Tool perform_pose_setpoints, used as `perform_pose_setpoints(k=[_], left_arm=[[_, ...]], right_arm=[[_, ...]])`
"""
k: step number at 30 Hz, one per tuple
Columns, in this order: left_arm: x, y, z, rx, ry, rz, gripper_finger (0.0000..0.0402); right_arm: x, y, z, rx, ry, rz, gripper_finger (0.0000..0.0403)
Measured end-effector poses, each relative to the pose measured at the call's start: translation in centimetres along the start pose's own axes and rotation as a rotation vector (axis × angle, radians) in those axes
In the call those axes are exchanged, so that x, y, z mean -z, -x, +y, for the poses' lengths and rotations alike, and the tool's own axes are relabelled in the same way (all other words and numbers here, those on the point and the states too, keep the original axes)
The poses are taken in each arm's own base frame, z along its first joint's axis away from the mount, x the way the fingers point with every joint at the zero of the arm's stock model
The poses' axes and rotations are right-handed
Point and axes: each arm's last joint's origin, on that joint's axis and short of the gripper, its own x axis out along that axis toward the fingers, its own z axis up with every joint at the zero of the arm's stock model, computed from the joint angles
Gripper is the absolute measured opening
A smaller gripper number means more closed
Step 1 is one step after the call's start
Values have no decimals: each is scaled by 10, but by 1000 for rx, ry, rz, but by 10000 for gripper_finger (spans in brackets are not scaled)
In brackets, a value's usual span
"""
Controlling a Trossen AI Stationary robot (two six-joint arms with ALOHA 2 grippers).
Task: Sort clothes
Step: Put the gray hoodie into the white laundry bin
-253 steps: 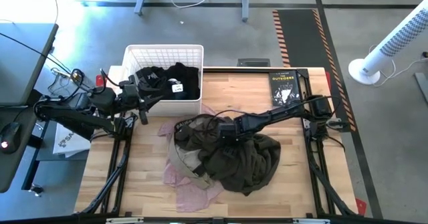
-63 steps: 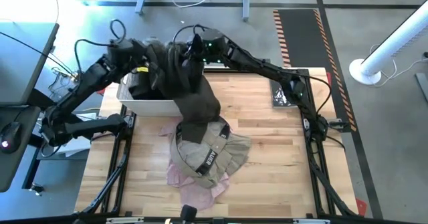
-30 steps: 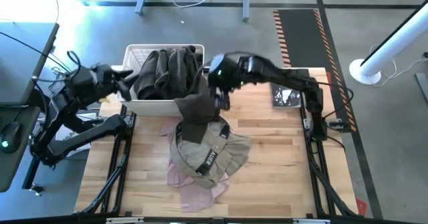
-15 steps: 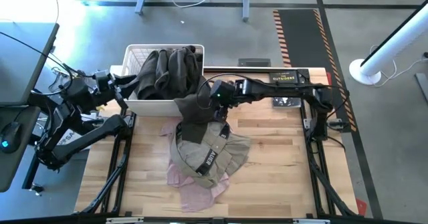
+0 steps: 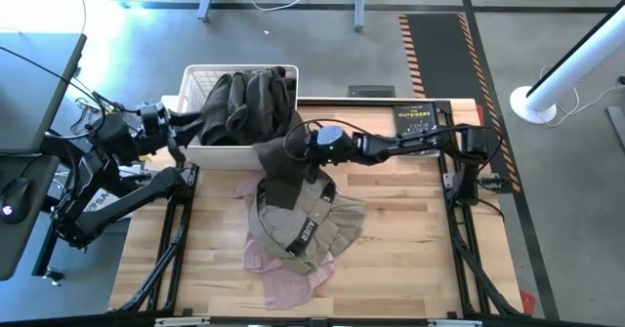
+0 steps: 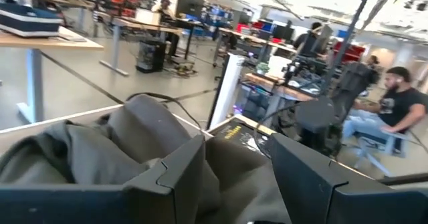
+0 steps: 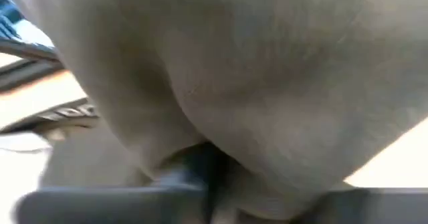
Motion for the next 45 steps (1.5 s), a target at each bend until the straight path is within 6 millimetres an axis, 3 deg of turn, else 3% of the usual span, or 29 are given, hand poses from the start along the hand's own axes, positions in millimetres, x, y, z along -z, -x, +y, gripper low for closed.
perform_pose_setpoints(k=[3,11,18,22,26,29,30,34,39,45], left_arm=[[1,0,-1,36,5,16,165],[1,0,-1,42,5,14,165],[-3,0,-2,50,-1,-20,165],[-4,0,-2,53,-4,-35,165],[-6,0,-3,56,-17,-50,165],[-8,1,-3,61,-37,-75,165],[-8,1,-3,62,-38,-78,165],[-10,1,-4,64,-45,-90,165],[-10,1,-4,56,-67,-94,165],[-10,1,-2,-2,-67,-111,165]], right_arm=[[-14,6,5,-54,-25,-35,19],[-100,74,29,-37,-1,-260,6],[-188,132,40,83,112,-716,5],[-224,130,31,124,145,-899,4],[-248,91,14,78,186,-898,3],[-255,50,-2,68,181,-815,3],[-251,33,-9,79,181,-778,3],[-219,-4,-45,114,101,-681,3],[-183,-25,-83,195,47,-409,3],[-157,-38,-78,74,89,-223,16]])
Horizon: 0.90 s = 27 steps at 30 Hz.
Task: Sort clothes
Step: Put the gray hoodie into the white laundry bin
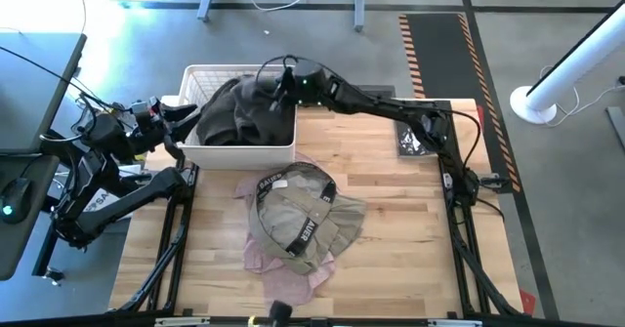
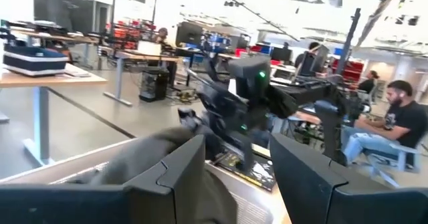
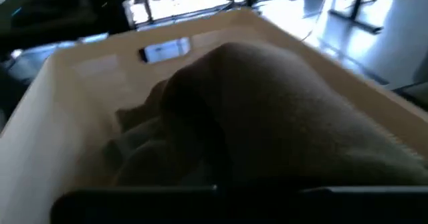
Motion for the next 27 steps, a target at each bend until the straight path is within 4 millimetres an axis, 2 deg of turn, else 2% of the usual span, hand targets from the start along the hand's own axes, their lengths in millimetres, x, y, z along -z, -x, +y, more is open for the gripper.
perform_pose_setpoints(k=[5,10,15,20,22,27], left_arm=[[2,-8,1,17,-69,25,165],[8,-30,3,73,-60,128,165],[18,-66,5,122,-84,242,159],[27,-101,6,103,-144,282,137],[31,-113,5,96,-151,288,127],[40,-140,7,45,-161,288,107]], right_arm=[[18,-4,28,-90,101,89,44],[23,0,52,-97,175,167,111],[-11,17,65,-109,156,168,176],[-45,41,80,-130,165,155,198],[-52,50,89,-146,175,125,199],[-52,62,104,-136,220,143,200]])
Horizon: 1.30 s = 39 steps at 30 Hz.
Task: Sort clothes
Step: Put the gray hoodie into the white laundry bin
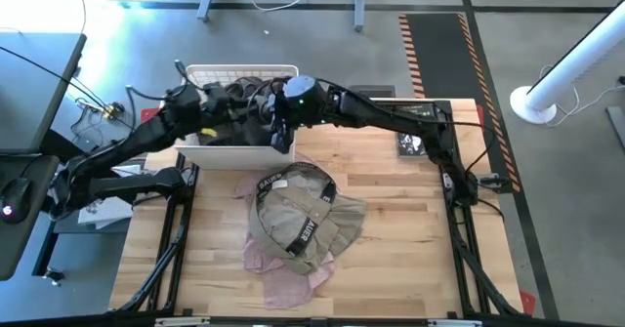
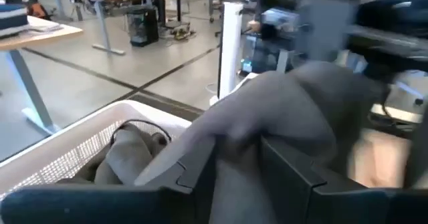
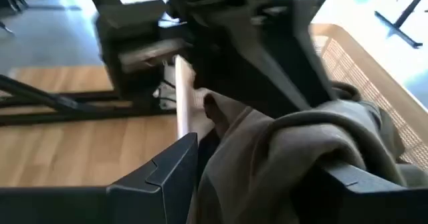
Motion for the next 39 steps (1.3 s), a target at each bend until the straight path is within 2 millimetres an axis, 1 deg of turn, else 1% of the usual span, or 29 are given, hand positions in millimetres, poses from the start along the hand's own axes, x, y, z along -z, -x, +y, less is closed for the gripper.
perform_pose_setpoints(k=[2,5,8,10,11,13,16,19,22,25,28,31,34,39], left_arm=[[3,-11,1,-12,1,21,101],[15,-28,5,-56,-8,109,96],[30,-43,12,-159,-32,224,94],[40,-49,18,-249,-42,303,94],[44,-51,21,-295,-47,340,94],[51,-52,26,-378,-65,406,94],[60,-49,37,-485,-90,509,94],[68,-44,46,-509,-54,595,94],[78,-42,57,-519,-15,691,94],[84,-42,63,-538,2,740,93],[79,-38,58,-531,-14,717,94],[59,-25,48,-556,-49,623,94],[36,-6,38,-555,-61,492,94],[9,33,25,-552,-34,317,94]], right_arm=[[2,0,5,18,27,23,200],[4,-1,11,43,59,57,200],[4,0,17,51,69,64,200],[2,2,23,40,81,61,200],[-1,7,25,35,86,58,200],[-6,18,32,39,93,66,200],[-15,41,42,75,96,78,200],[-19,63,57,94,94,111,199],[-15,78,76,80,80,174,199],[-6,85,100,83,85,265,199],[7,93,122,152,106,376,199],[17,105,143,283,121,430,199],[24,118,161,403,153,438,199],[34,138,183,503,182,447,199]])
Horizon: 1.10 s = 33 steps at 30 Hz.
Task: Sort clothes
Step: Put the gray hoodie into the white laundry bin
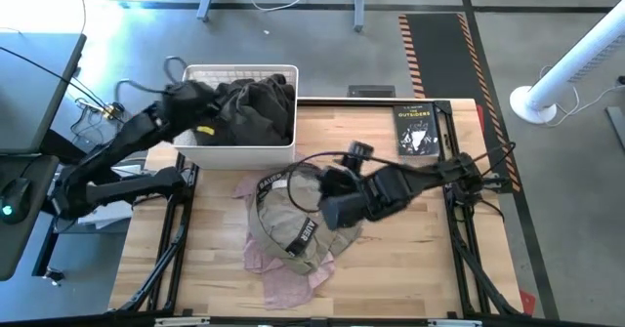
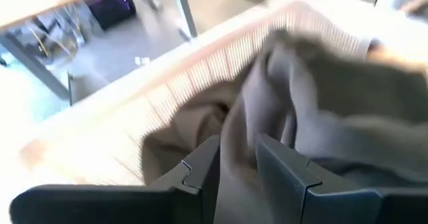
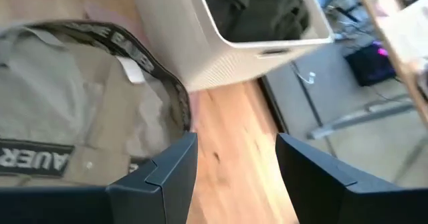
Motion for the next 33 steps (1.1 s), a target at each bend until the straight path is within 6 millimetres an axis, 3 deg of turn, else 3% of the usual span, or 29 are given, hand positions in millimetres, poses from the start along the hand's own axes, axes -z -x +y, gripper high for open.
perform_pose_setpoints(k=[3,6,8,11,18,27,33], left_arm=[[-5,22,5,48,46,-109,94],[-14,35,-1,308,107,-283,93],[-16,31,-12,488,117,-375,87],[-5,3,-31,524,131,-374,69],[22,-69,-43,80,54,-131,14],[39,-147,-49,266,53,247,1],[58,-183,-60,262,-23,413,1]], right_arm=[[7,7,8,43,-13,-19,199],[16,10,21,83,23,-33,199],[23,6,30,110,37,-27,199],[36,-7,43,143,33,4,199],[62,-37,63,180,-35,94,199],[62,-39,67,142,-59,96,199],[62,-39,67,144,-56,96,199]])
